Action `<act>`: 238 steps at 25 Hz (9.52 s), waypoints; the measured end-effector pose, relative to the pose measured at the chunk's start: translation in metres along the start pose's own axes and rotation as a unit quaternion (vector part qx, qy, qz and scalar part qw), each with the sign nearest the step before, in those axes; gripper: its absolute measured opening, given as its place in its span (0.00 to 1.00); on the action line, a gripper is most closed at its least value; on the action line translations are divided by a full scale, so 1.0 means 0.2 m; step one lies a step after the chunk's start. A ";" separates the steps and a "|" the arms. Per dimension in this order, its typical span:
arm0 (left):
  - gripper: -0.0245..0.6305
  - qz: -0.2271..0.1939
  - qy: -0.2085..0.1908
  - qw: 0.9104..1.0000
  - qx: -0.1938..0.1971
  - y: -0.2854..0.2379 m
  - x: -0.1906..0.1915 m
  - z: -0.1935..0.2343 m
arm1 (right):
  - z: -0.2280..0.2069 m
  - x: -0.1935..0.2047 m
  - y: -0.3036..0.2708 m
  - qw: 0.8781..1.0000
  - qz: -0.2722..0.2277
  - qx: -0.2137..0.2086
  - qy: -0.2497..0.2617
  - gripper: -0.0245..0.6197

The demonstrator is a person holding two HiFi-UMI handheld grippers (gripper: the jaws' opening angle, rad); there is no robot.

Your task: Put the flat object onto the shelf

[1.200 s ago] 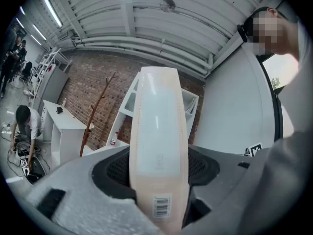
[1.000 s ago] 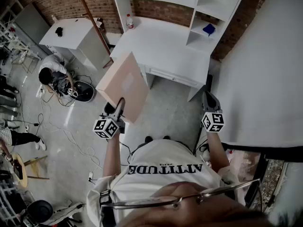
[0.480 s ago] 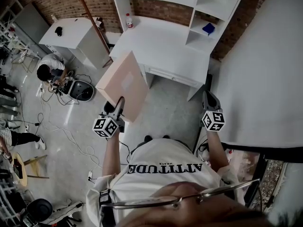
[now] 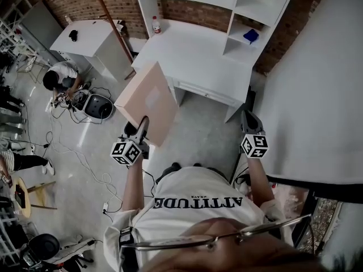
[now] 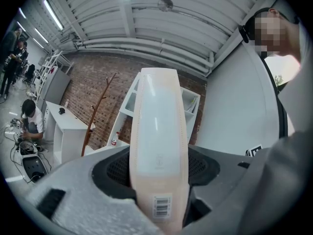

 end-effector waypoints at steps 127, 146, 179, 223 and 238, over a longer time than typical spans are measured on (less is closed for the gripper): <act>0.47 0.013 0.129 0.980 0.149 -2.76 -0.74 0.28 | -0.90 -0.48 -1.95 1.000 0.013 0.000 0.013 0.08; 0.47 -0.030 0.206 0.960 0.189 -2.99 -1.09 0.19 | -0.83 -0.51 -2.00 1.000 0.009 0.003 0.014 0.08; 0.47 -0.036 0.490 0.864 0.112 -3.43 -0.80 0.01 | -0.74 -0.56 -2.01 0.999 0.010 0.005 0.036 0.08; 0.54 0.000 0.514 0.857 0.023 -3.84 -0.56 -0.11 | -0.78 -0.69 -2.21 0.999 0.004 0.003 0.037 0.08; 0.62 0.101 0.373 0.899 0.205 -3.76 -0.59 0.00 | -0.79 -0.89 -2.51 0.999 -0.022 -0.025 0.026 0.09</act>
Point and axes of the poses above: the fingertips, and each gripper's own axes: y backward along the fingers, z to its left, x out of its underside, the point moved 10 cm from there along y, backward along the fingers, and after that the axes turned 6 degrees about -x, right-handed, at the moved point
